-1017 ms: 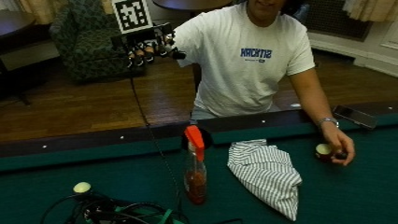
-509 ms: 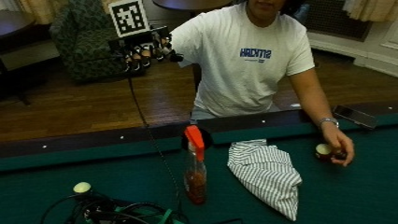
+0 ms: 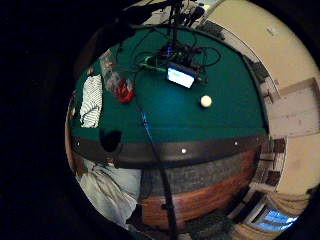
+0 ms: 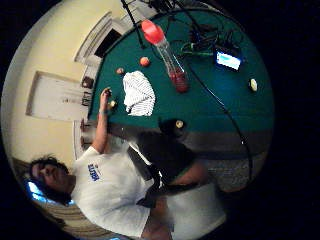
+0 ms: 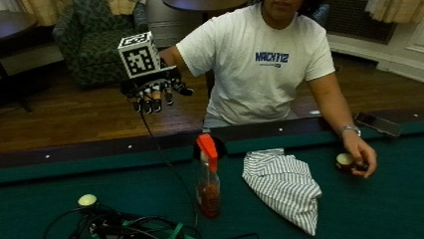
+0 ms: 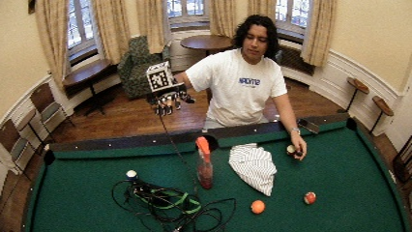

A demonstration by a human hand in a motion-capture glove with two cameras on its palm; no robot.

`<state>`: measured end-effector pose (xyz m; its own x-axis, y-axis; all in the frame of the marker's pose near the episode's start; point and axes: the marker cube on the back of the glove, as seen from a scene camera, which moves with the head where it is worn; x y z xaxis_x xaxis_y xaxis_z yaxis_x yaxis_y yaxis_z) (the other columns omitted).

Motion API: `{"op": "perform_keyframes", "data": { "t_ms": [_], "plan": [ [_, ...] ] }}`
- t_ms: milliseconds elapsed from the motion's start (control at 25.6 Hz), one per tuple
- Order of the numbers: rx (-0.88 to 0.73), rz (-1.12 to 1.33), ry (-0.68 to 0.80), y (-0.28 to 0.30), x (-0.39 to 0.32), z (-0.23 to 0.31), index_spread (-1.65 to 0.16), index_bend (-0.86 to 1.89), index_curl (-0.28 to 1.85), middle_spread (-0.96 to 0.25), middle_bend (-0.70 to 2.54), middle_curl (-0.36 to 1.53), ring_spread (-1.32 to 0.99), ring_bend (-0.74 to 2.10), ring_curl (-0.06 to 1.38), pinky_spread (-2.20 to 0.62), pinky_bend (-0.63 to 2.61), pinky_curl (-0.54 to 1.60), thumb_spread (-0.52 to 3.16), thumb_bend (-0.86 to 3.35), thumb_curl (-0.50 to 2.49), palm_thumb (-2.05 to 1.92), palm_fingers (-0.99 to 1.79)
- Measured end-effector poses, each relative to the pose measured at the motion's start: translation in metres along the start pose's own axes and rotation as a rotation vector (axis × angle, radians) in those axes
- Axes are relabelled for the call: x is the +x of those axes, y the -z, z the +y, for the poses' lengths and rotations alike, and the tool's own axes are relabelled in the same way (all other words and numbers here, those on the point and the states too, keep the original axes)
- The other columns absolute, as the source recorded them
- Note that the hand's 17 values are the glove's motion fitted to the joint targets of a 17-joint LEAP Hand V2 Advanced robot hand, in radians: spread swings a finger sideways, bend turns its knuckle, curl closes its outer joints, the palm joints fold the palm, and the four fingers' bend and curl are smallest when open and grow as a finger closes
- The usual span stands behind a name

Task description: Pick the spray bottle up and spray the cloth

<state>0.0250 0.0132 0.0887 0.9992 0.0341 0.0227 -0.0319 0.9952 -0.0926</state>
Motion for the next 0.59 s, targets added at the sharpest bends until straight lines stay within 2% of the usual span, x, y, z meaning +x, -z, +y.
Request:
{"op": "perform_keyframes", "data": {
  "t_ms": [469, 587],
  "plan": [
    [-0.021, -0.115, -0.061, -0.059, 0.032, 0.007, -0.44, 0.14, 0.2, -0.09, 0.2, 0.27, -0.06, 0.34, 0.22, 0.21, 0.46, 0.3, 1.0, -0.02, 0.25, 0.31, 0.25],
    [-0.032, -0.218, -0.061, -0.071, 0.033, 0.005, -0.43, 0.14, 0.2, -0.09, 0.2, 0.28, -0.07, 0.34, 0.23, 0.21, 0.46, 0.3, 1.0, -0.02, 0.26, 0.31, 0.26]
  ]
}}
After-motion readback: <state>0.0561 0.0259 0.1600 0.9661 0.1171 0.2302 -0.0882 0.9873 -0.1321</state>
